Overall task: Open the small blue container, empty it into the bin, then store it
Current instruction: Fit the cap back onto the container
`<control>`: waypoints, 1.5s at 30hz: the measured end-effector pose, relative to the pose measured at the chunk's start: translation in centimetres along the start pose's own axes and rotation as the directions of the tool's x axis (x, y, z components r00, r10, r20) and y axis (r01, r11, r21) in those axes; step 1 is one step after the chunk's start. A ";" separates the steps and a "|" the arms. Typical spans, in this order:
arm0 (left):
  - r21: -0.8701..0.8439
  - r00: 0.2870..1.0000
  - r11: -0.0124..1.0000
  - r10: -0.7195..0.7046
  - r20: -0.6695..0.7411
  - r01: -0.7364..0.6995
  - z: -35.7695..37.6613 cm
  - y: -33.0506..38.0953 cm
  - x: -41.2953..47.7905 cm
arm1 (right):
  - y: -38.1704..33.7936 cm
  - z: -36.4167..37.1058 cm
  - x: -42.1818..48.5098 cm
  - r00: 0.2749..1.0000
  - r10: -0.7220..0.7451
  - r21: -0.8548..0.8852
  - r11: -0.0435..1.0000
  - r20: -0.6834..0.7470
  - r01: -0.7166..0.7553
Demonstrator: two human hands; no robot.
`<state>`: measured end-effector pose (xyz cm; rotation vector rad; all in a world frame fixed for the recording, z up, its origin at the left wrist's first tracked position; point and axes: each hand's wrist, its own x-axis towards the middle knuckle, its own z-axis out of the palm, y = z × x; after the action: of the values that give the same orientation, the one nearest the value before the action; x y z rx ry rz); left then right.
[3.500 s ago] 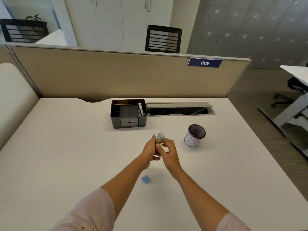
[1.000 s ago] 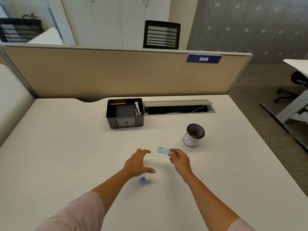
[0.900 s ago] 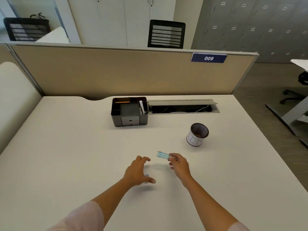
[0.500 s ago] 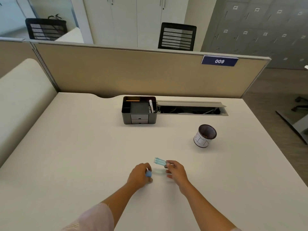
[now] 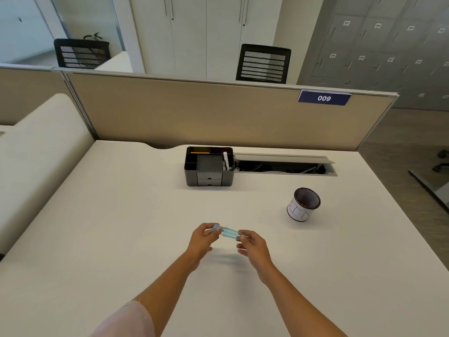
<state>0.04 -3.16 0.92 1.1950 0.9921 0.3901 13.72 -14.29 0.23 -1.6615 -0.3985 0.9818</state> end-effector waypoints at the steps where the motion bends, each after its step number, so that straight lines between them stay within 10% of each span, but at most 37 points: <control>1: 0.025 1.000 1.000 0.017 -0.008 -0.017 -0.1 0.1 -0.1 | -0.1 0.1 -0.1 1.000 -0.014 0.001 1.000 0.004 0.014; 25: 0.090 0.996 0.995 -0.040 0.076 0.034 -1.9 4.1 0.9 | -4.2 -0.6 -0.2 0.838 -0.542 -0.332 0.779 0.070 0.532; 45: 0.138 0.984 0.974 0.180 0.002 -0.179 -1.3 4.7 1.2 | -4.6 1.1 0.5 0.897 -0.442 -0.292 0.861 -0.023 0.417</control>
<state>0.72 0.19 4.57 1.4151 0.9342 0.4767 14.21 -11.75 4.20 -1.7549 -0.8415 0.5290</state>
